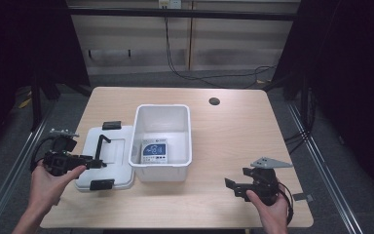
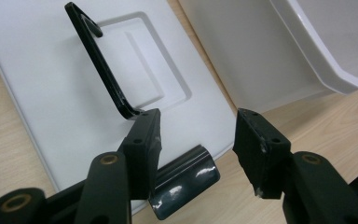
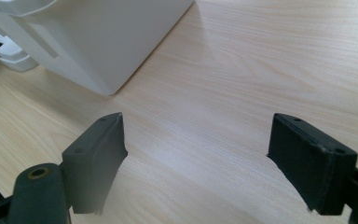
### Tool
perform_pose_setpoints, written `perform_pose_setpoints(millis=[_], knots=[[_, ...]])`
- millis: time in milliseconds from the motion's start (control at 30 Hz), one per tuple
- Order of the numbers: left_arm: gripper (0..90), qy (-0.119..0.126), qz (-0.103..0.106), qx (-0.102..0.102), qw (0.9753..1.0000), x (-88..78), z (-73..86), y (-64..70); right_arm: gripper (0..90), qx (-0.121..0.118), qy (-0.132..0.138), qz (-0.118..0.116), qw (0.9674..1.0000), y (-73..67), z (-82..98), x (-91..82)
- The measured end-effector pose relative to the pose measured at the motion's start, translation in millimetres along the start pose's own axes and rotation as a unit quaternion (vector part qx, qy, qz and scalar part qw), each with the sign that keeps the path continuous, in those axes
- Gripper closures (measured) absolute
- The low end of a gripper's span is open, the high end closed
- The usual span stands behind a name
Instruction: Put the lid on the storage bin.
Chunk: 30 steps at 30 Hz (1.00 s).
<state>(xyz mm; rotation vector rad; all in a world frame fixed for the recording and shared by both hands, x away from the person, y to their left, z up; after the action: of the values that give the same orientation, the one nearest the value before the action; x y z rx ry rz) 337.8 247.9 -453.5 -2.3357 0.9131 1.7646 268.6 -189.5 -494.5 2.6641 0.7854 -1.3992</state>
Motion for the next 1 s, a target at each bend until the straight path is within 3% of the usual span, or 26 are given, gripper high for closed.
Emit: perform_pose_setpoints(millis=[133, 200, 333, 467, 667, 700, 800, 867, 900, 1000], knots=[[53.9, -0.011, -0.010, -0.006, 0.9999, 1.6, -3.5, -4.7, 17.7, -0.008, 0.001, 0.002, 1.0000, -2.5, -0.5, -0.3], [54.5, -0.018, -0.034, -0.005, 0.9993, 3.7, -6.4, -10.4, 17.7, -0.007, 0.000, 0.004, 1.0000, -2.5, -0.3, -0.3], [54.3, -0.033, -0.037, -0.006, 0.9988, 5.1, -7.7, -12.8, 17.7, -0.003, 0.003, 0.002, 1.0000, -1.8, -0.3, -0.6], [54.0, -0.044, -0.034, -0.019, 0.9983, 5.1, -14.7, -17.6, 17.7, -0.005, -0.004, 0.006, 1.0000, -1.4, 0.4, 1.3], [46.4, -0.055, -0.040, -0.039, 0.9969, 11.1, -27.6, -28.6, 17.7, -0.020, -0.018, 0.014, 0.9995, -5.5, 2.4, 4.2], [46.3, -0.060, -0.042, -0.052, 0.9959, 14.1, -30.1, -32.1, 17.7, -0.020, -0.019, 0.015, 0.9995, -5.7, 2.6, 4.2], [47.2, -0.067, -0.044, -0.058, 0.9951, 16.9, -32.0, -34.9, 17.7, -0.020, -0.019, 0.012, 0.9996, -5.8, 2.5, 4.5], [50.9, -0.084, -0.056, -0.058, 0.9932, 19.1, -32.3, -38.1, 17.7, -0.017, -0.020, 0.011, 0.9996, -5.2, 2.6, 4.8], [52.3, -0.089, -0.060, -0.069, 0.9918, 20.9, -34.1, -39.0, 17.7, -0.018, -0.020, 0.011, 0.9996, -5.2, 2.7, 4.9], [53.1, -0.102, -0.056, -0.075, 0.9903, 23.0, -34.9, -40.5, 17.7, -0.017, -0.022, 0.010, 0.9996, -5.9, 2.9, 5.6]])
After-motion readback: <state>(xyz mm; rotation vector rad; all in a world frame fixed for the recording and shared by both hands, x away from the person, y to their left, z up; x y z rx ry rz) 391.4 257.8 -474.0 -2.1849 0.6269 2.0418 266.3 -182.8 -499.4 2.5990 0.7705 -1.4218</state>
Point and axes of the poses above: each handheld gripper's, and its own axes: x roughly forward along the jaws, z roughly out of its underside, y roughly to its right, the point moved 9 cm from there along x, roughly forward along the jaws, and after that the axes turned 12 degrees about -y, right-handed, at the moved point
